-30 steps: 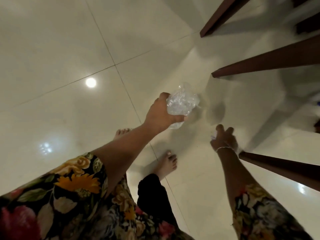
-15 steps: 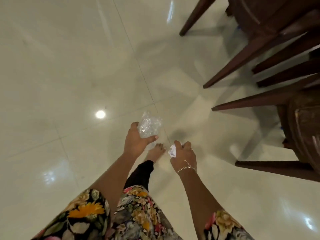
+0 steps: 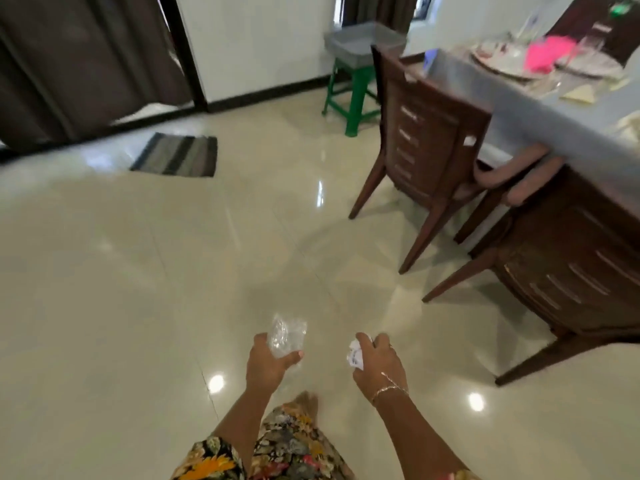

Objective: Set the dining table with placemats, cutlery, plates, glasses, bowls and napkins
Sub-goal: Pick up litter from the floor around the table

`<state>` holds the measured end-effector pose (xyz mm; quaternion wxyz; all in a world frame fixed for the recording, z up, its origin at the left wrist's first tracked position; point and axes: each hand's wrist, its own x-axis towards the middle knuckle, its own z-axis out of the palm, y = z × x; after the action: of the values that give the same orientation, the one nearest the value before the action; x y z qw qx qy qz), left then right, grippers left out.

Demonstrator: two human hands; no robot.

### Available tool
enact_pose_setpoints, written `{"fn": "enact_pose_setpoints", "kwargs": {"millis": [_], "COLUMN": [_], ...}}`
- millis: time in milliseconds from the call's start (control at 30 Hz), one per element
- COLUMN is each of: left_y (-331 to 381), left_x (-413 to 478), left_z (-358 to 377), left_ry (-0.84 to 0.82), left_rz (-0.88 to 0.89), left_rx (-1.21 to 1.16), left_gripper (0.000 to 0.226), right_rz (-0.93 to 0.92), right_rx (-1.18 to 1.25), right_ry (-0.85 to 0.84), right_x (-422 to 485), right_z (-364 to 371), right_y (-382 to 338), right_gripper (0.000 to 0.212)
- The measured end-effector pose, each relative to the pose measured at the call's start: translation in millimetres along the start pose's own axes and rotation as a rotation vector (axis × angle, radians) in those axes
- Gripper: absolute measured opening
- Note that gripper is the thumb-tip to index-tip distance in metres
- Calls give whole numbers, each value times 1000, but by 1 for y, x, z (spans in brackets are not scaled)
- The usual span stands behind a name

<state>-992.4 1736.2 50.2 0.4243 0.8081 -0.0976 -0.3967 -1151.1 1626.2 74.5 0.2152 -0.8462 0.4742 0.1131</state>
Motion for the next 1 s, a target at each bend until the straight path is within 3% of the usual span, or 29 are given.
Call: {"fn": "enact_pose_setpoints", "kwargs": {"millis": [200,633,1000], "left_y": [50,184,319], "left_x": [49,276,477], "left_z": [-76,-286,-289], "left_ry": [102,191,132], "left_rz": [37,205,285], "left_rx": [-57,69,41], "left_gripper": [79,79,77], "right_rz": [-75,-71,-20], "right_rx": [-61,78,83], "right_ry": [73,129,217], "right_x": [51,268,481], "right_z": [-45,-106,-178], "right_y": [-79,-316,-369], "right_gripper": [50,55,52]}}
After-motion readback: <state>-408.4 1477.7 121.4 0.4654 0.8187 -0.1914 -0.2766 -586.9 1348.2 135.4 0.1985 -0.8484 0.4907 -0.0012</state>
